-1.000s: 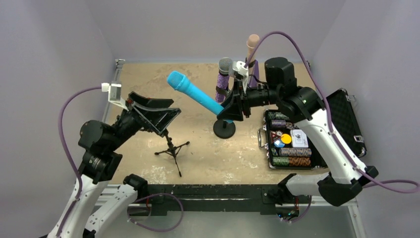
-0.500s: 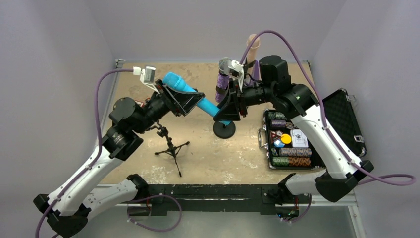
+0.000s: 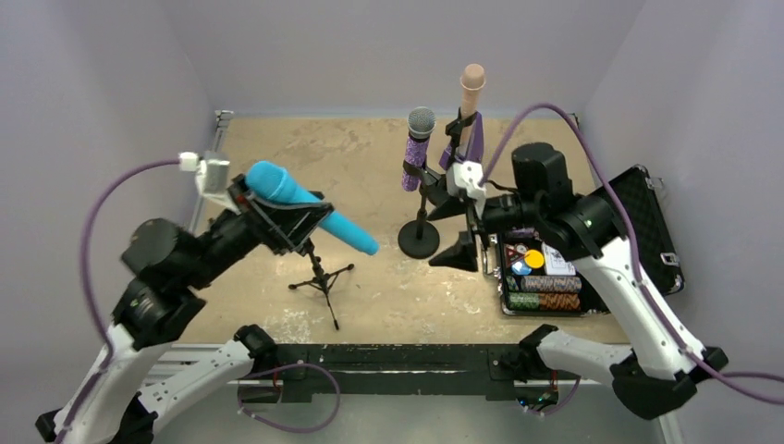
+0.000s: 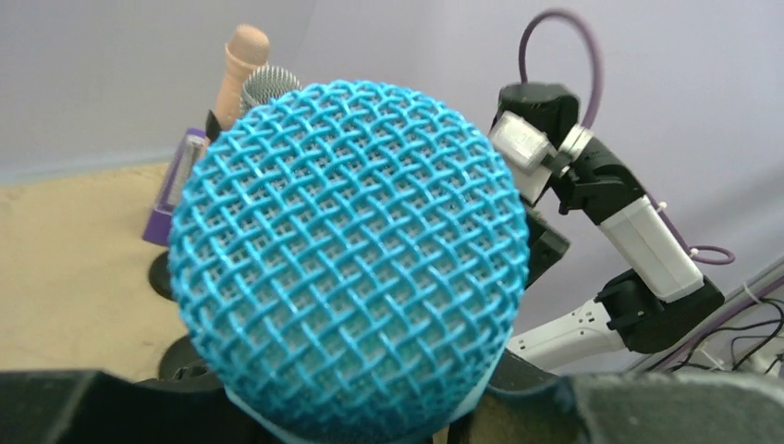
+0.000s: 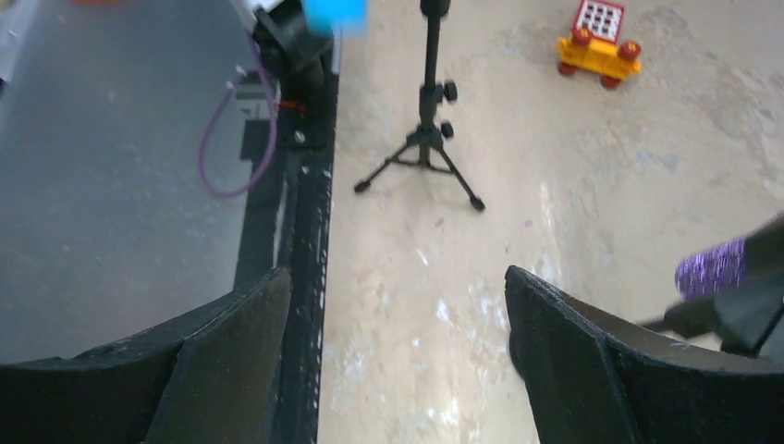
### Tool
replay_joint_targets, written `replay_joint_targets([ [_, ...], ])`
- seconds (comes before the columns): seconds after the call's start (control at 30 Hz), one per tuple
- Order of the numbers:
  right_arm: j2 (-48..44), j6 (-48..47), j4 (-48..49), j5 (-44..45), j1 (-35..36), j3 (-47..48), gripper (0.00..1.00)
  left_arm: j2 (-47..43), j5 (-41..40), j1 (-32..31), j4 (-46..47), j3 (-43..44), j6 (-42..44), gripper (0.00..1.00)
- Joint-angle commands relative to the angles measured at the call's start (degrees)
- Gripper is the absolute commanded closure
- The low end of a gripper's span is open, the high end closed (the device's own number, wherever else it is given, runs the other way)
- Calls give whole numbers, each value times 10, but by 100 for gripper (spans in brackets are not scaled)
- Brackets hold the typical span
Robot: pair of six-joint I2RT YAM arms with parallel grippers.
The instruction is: Attach the microphones to the stand
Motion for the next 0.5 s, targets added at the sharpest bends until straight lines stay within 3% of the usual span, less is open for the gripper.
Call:
replay_joint_targets([
  [0.0,-93,-137,-34,15,-46,-103,10,-36,-21,2,-211,118,128,100],
  [0.2,-165,-180,-5,-28,-123,-219,8,-13,-115,2,-385,241,221,100],
  [0.47,-173,-198,41,-102,-190,-330,8,32,-227,1,-451,318,287,100],
])
